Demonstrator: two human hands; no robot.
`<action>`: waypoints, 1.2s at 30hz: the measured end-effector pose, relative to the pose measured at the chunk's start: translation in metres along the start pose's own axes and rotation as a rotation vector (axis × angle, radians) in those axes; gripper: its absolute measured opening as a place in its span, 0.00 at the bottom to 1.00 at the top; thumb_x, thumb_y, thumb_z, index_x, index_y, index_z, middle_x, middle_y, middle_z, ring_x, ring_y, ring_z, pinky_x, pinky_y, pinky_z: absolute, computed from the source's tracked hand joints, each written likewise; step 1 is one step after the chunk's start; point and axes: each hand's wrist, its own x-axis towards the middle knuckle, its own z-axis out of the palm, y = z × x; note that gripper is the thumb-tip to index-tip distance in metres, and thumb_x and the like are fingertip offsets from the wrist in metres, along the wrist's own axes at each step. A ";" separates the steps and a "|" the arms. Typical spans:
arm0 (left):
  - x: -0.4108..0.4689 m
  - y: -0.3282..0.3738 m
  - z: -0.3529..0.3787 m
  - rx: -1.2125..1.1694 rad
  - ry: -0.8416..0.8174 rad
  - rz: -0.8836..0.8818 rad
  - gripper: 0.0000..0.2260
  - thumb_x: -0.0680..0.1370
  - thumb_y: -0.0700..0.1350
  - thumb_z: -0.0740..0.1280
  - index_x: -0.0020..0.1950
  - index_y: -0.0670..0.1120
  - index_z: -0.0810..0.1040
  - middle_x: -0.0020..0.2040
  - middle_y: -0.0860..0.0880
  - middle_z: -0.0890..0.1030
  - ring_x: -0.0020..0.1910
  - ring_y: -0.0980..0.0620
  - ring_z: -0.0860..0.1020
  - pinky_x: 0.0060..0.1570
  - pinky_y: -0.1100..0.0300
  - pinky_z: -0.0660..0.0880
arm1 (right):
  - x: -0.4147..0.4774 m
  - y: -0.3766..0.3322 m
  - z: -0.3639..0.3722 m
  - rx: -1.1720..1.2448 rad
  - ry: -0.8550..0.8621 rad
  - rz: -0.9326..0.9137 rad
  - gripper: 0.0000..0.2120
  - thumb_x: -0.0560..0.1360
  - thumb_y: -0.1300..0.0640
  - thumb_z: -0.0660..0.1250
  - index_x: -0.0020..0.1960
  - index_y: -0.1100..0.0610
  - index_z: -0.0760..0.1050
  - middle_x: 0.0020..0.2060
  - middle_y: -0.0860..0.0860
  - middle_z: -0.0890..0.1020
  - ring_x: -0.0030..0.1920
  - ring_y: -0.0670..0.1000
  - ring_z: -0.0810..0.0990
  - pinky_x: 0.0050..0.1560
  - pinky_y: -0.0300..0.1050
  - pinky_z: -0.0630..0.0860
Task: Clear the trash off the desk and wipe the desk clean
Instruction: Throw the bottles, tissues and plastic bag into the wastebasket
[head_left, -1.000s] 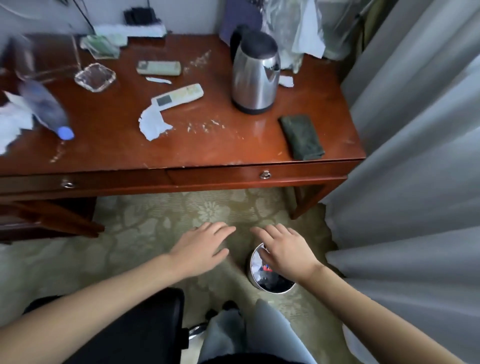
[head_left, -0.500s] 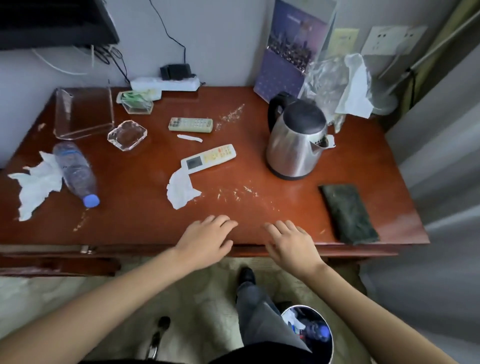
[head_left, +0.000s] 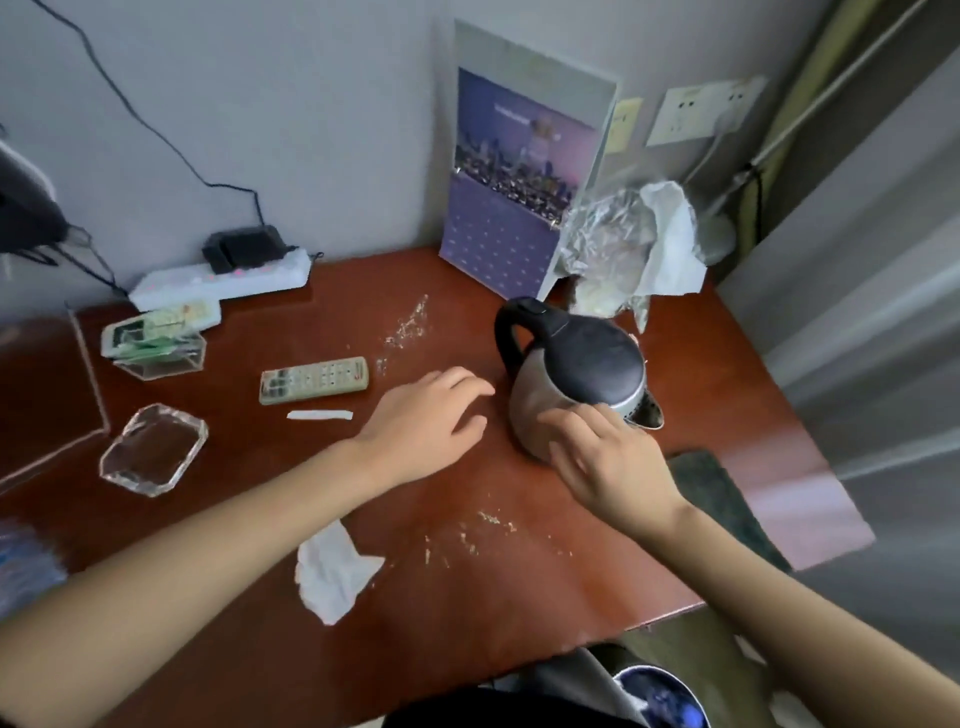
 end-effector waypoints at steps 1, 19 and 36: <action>0.014 -0.001 -0.008 -0.007 0.016 0.034 0.16 0.79 0.51 0.57 0.67 0.52 0.69 0.65 0.57 0.70 0.61 0.55 0.71 0.47 0.57 0.69 | 0.004 0.004 -0.005 0.008 0.028 0.031 0.12 0.75 0.55 0.57 0.50 0.56 0.78 0.37 0.51 0.78 0.38 0.55 0.79 0.29 0.46 0.75; 0.265 0.050 -0.041 0.218 0.065 0.556 0.21 0.75 0.54 0.61 0.69 0.56 0.69 0.76 0.46 0.56 0.74 0.44 0.51 0.69 0.48 0.50 | 0.067 0.215 0.034 0.230 -0.325 0.186 0.20 0.74 0.46 0.55 0.56 0.55 0.78 0.50 0.52 0.80 0.51 0.56 0.77 0.48 0.53 0.78; 0.330 0.052 0.042 0.031 -0.567 -0.045 0.21 0.70 0.47 0.74 0.60 0.44 0.74 0.49 0.45 0.78 0.33 0.57 0.77 0.29 0.67 0.69 | 0.006 0.302 0.067 0.393 -0.222 0.096 0.13 0.74 0.50 0.61 0.45 0.55 0.81 0.48 0.50 0.82 0.49 0.52 0.79 0.48 0.49 0.77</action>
